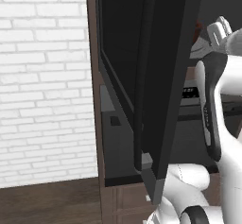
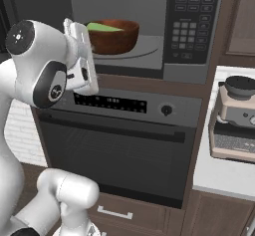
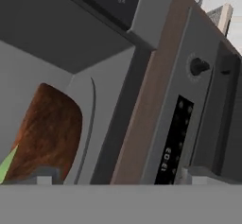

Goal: Pick the corn from the sink and place it in the bowl. Then pick the bowl and place it in the microwave. Then close the microwave door and press the start button.

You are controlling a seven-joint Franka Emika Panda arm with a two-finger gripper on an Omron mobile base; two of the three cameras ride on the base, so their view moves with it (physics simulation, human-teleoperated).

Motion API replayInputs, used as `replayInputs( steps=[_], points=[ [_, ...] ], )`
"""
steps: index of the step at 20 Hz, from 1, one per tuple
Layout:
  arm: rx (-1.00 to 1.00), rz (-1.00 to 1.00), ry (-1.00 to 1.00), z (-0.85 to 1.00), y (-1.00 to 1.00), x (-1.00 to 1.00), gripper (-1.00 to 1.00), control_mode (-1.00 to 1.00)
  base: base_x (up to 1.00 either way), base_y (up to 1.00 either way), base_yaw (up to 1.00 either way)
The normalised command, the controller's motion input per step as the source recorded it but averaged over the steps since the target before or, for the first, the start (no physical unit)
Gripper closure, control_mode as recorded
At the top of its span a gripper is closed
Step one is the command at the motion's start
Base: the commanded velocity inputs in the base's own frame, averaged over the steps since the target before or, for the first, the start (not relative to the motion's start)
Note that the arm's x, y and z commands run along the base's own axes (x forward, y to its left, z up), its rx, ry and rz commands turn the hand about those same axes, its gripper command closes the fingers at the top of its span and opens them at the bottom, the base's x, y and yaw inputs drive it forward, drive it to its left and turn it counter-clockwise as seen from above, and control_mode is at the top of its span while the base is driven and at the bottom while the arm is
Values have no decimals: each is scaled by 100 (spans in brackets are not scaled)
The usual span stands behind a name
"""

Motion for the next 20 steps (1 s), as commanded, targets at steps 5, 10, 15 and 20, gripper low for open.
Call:
replayInputs(
  steps=[5, 10, 15, 20],
  points=[
    [-37, -22, 0, -3, -8, -1, -100, -100, 0, 0, 0],
    [-39, -24, -1, -3, -19, -7, -100, -100, 0, 0, 0],
    [-43, -24, -8, 0, -23, -8, -100, -100, 0, 0, 0],
    [-41, -27, -12, 0, -22, -40, -100, -100, 0, 0, 0]
  ],
)
